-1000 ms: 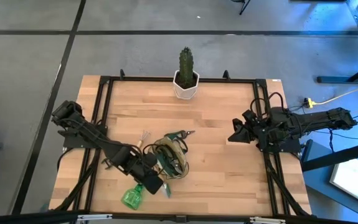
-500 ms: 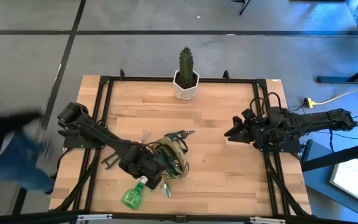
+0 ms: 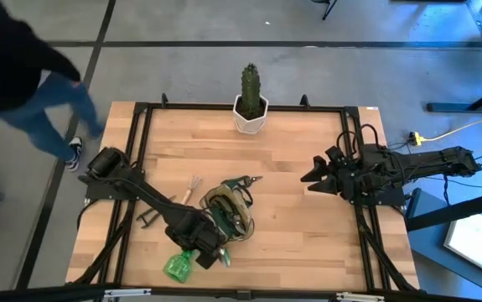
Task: Pick & Place Garden tools in Gardening bag
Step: Put the brown hand rake into the green gardening bag
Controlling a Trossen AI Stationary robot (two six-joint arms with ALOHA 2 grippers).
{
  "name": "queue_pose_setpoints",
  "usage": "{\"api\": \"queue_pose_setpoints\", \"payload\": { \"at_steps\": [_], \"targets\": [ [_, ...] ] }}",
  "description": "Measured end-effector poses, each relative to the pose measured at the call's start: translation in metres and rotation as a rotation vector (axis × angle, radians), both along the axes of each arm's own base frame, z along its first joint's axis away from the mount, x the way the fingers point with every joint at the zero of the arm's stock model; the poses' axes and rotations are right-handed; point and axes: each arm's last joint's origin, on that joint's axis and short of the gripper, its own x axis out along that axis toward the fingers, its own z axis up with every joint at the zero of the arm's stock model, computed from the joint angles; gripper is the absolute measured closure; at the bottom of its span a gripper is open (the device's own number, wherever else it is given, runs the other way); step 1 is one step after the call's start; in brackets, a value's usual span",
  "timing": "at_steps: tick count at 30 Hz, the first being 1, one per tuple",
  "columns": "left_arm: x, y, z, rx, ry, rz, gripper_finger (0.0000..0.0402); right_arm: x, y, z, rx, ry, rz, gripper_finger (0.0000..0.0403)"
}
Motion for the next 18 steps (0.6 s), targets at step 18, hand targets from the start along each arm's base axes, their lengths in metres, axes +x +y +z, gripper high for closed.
{"api": "queue_pose_setpoints", "payload": {
  "at_steps": [18],
  "targets": [
    [0.001,-0.005,-0.019,0.061,0.037,-0.009,0.0052,0.0,0.001,0.0,0.027,0.012,0.024,0.0151]
  ]
}}
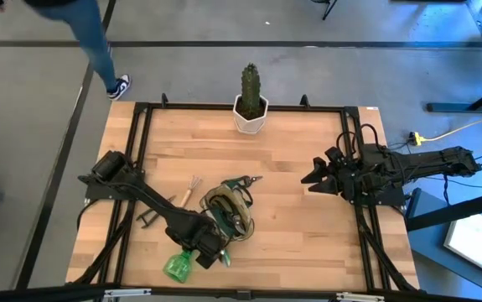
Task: Pick & Place Garden tools in Gardening bag
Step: Put the brown hand rake into the green gardening bag
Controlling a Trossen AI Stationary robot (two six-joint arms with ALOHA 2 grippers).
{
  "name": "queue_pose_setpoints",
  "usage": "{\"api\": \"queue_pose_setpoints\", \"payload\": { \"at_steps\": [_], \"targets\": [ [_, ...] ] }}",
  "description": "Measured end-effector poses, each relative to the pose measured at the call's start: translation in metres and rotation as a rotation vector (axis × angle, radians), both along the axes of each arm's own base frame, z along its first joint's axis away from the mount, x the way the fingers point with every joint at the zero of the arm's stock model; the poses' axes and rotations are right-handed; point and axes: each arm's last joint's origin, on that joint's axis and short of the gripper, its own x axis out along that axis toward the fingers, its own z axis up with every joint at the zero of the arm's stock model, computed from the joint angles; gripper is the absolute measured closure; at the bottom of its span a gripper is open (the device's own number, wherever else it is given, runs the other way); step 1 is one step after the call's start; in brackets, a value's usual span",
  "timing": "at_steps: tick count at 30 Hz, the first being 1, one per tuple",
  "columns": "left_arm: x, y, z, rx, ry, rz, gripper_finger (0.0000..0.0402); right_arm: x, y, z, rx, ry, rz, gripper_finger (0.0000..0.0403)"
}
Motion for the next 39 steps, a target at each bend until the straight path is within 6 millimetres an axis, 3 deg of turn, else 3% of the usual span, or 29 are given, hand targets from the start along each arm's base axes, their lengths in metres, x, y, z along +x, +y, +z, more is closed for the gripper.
{"api": "queue_pose_setpoints", "payload": {
  "at_steps": [8,39],
  "targets": [
    [-0.0015,-0.0059,-0.0094,0.006,0.035,-0.001,0.0052,-0.0001,0.0003,0.0,0.001,0.0,0.005,0.0151],
    [-0.0028,-0.0074,-0.0079,0.031,0.026,0.033,0.0052,-0.0001,0.0002,0.0001,0.001,0.0,0.003,0.0152]
  ]
}}
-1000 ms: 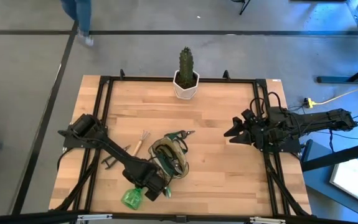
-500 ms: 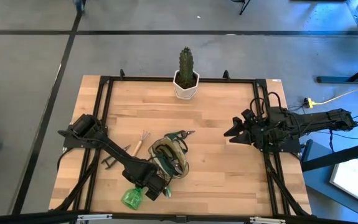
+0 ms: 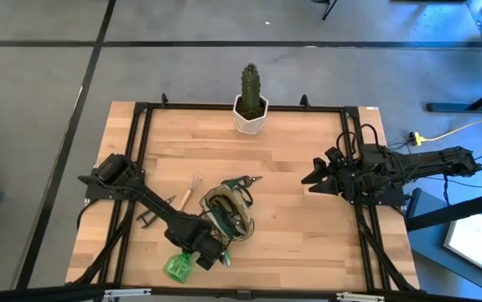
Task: Pick & Place Garden tools in Gardening bag
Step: Put the brown hand rake into the green gardening bag
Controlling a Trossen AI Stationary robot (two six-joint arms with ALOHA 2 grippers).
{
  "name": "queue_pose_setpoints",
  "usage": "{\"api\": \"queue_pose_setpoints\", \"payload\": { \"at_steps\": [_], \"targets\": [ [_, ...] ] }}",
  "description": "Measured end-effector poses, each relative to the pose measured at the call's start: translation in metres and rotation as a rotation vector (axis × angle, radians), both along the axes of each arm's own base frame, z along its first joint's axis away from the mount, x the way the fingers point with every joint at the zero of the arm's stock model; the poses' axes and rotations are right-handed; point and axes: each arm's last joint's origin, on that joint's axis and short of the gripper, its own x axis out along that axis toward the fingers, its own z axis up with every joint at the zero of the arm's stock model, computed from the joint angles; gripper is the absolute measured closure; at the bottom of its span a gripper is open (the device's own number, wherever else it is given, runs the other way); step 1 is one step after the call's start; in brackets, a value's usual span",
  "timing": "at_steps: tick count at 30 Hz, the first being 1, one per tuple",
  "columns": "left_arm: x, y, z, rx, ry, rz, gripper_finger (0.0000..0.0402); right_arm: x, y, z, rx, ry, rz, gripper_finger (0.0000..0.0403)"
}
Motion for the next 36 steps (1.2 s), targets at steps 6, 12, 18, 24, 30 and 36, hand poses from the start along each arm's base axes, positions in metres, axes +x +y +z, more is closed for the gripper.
{"api": "queue_pose_setpoints", "payload": {
  "at_steps": [6,12,18,24,30,36],
  "targets": [
    [-0.003,0.001,0.012,0.034,-0.041,0.004,0.0052,0.0,0.0,0.0,0.0,0.0,-0.001,0.0152],
    [-0.013,0.011,0.025,0.131,-0.016,0.036,0.0052,0.0,0.0,0.0,0.0,0.0,-0.008,0.0152],
    [-0.028,0.022,0.037,0.211,0.073,0.056,0.0052,0.0,0.0,0.0,0.0,0.0,-0.011,0.0152],
    [-0.041,0.033,0.054,0.317,0.083,0.133,0.0052,0.0,0.0,0.0,0.0,0.0,-0.013,0.0152],
    [-0.056,0.044,0.072,0.356,0.086,0.251,0.0052,0.0,0.0,0.0,0.0,0.0,-0.013,0.0152],
    [-0.081,0.048,0.065,0.236,-0.045,0.403,0.0071,0.0,0.0,0.0,0.0,0.0,-0.012,0.0152]
  ]
}}
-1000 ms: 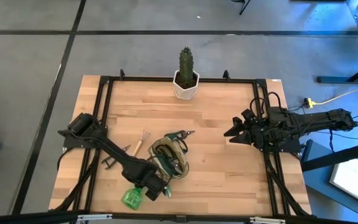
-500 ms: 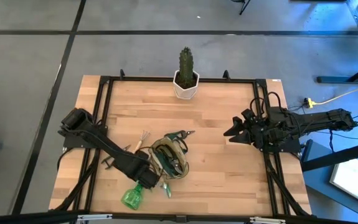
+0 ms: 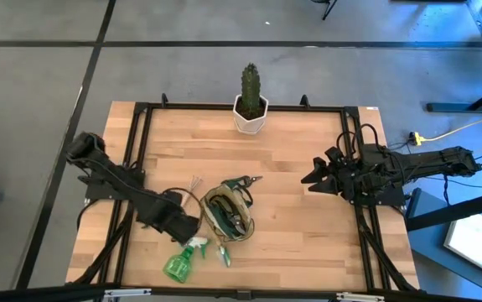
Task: Pick & Place Garden tools in Gardening bag
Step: Put the brown hand rake into the green gardening bag
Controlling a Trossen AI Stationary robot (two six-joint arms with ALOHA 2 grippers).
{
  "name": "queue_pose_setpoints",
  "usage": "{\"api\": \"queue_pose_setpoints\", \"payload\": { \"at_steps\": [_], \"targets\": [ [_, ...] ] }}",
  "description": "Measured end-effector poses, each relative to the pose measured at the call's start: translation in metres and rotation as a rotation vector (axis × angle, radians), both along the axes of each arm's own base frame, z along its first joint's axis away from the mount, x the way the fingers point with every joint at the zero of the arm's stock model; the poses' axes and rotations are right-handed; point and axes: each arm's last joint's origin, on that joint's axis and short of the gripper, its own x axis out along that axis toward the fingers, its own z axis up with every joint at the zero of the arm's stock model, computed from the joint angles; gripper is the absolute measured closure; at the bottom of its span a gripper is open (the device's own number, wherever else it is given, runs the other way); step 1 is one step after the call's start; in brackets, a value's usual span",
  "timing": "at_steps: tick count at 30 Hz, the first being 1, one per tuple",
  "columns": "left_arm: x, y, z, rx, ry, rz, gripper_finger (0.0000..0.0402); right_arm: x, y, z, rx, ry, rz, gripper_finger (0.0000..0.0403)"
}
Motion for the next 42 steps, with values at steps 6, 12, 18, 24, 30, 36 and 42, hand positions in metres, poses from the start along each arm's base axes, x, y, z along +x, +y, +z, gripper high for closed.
{"api": "queue_pose_setpoints", "payload": {
  "at_steps": [6,12,18,24,30,36,42],
  "targets": [
    [-0.027,0.016,-0.018,-0.05,0.049,0.008,0.0092,0.0,0.0,-0.001,-0.001,0.007,0.0,0.0152],
    [-0.035,0.04,-0.016,0.026,0.185,-0.124,0.0094,0.0,0.0,-0.003,-0.003,0.035,0.0,0.0152],
    [-0.035,0.062,-0.027,-0.023,0.145,-0.245,0.0095,0.001,-0.002,-0.004,0.011,0.044,-0.083,0.0152],
    [-0.051,0.08,-0.036,-0.011,-0.118,-0.205,0.0109,0.001,-0.005,-0.004,0.036,0.051,-0.187,0.0152],
    [-0.071,0.09,-0.014,0.149,-0.375,-0.231,0.0114,0.002,-0.007,-0.004,0.044,0.053,-0.242,0.0152],
    [-0.089,0.1,-0.02,0.153,-0.714,-0.166,0.0114,0.002,-0.008,-0.004,0.025,0.051,-0.271,0.0152],
    [-0.101,0.105,-0.032,0.066,-0.788,-0.157,0.0114,0.002,-0.008,-0.004,0.024,0.046,-0.296,0.0152]
  ]
}}
